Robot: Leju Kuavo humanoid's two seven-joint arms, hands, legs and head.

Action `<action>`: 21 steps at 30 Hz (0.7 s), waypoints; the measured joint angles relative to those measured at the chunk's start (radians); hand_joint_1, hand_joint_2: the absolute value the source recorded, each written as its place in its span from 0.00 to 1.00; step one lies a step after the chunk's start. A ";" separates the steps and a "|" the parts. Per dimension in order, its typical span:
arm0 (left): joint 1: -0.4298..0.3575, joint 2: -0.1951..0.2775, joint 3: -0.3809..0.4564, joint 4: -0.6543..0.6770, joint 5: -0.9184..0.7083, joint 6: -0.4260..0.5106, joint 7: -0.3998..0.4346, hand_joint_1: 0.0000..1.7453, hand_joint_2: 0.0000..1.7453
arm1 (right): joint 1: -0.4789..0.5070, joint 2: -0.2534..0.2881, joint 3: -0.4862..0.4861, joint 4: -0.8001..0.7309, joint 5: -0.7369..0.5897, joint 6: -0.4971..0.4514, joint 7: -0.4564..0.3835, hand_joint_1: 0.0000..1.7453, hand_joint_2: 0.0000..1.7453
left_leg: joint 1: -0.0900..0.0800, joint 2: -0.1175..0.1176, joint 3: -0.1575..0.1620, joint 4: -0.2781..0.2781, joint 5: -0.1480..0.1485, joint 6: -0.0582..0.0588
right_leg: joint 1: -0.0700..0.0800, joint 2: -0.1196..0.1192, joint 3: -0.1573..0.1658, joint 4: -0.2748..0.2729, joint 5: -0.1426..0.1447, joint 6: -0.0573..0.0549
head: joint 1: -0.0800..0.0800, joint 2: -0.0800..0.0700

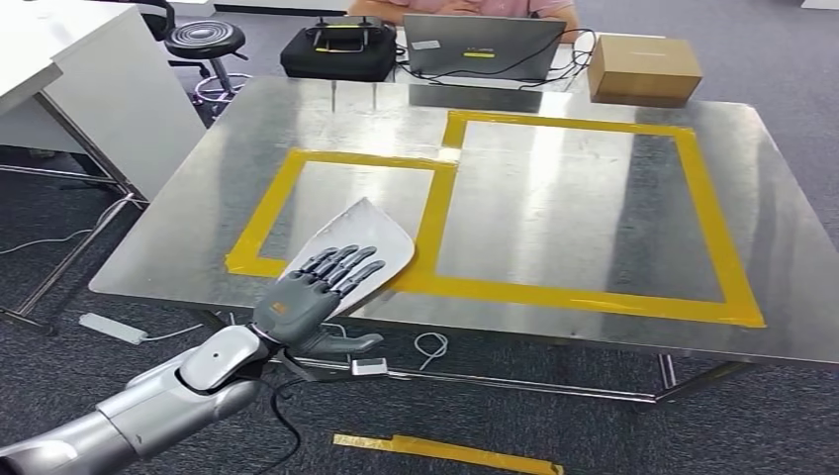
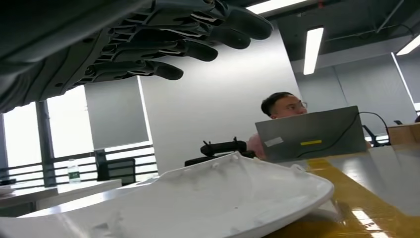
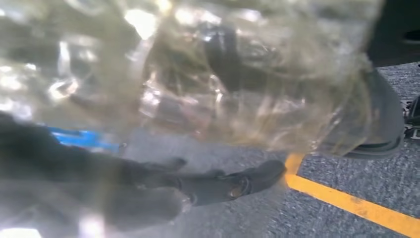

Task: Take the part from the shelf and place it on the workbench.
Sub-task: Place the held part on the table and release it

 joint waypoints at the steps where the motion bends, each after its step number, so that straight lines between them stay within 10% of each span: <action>1: 0.004 0.006 0.004 -0.005 -0.001 0.003 0.000 0.00 0.00 | -0.002 0.000 0.002 0.000 0.003 -0.003 0.000 0.00 0.00 | -0.002 0.000 0.000 0.001 -0.001 0.003 | -0.001 0.000 0.000 -0.001 0.000 0.003 | 0.000 0.000; 5: 0.017 0.026 0.013 -0.027 -0.001 0.013 0.000 0.00 0.00 | -0.010 -0.006 0.007 0.000 0.010 -0.011 0.000 0.00 0.00 | 0.003 0.001 0.005 -0.015 0.012 0.024 | -0.003 0.013 -0.020 0.042 -0.039 0.013 | 0.002 0.000; 9: 0.036 0.042 0.015 -0.039 -0.003 0.014 0.000 0.00 0.00 | -0.011 -0.015 0.014 0.000 0.024 -0.017 0.000 0.00 0.00 | 0.003 -0.001 0.002 -0.017 0.016 0.030 | -0.001 0.032 -0.142 0.291 -0.147 0.010 | 0.007 0.000; 11: 0.047 0.051 0.015 -0.045 -0.005 0.014 0.000 0.00 0.00 | -0.010 -0.020 0.016 0.000 0.026 -0.017 0.000 0.00 0.00 | 0.002 -0.005 0.001 -0.014 0.016 0.029 | 0.000 0.033 -0.142 0.276 -0.103 0.008 | 0.008 0.000; 14: 0.059 0.063 0.021 -0.059 -0.005 0.014 0.001 0.00 0.00 | -0.011 -0.027 0.019 0.000 0.030 -0.017 0.000 0.00 0.00 | 0.001 -0.009 -0.003 -0.007 0.014 0.021 | 0.001 0.036 -0.052 0.083 -0.004 -0.001 | 0.007 0.000; 18: 0.105 0.086 0.042 -0.078 -0.004 0.014 0.013 0.00 0.00 | -0.010 -0.046 0.021 0.000 0.043 0.017 -0.001 0.00 0.00 | -0.001 -0.012 -0.012 0.003 0.020 -0.003 | 0.002 0.039 -0.030 0.031 0.011 -0.014 | 0.007 0.000; 21: 0.159 0.105 0.059 -0.081 -0.008 0.015 0.033 0.00 0.00 | -0.005 -0.062 0.021 0.000 0.036 0.043 0.000 0.00 0.00 | 0.006 -0.010 -0.040 0.075 -0.051 -0.023 | -0.003 0.035 -0.044 0.026 0.026 -0.037 | 0.000 0.000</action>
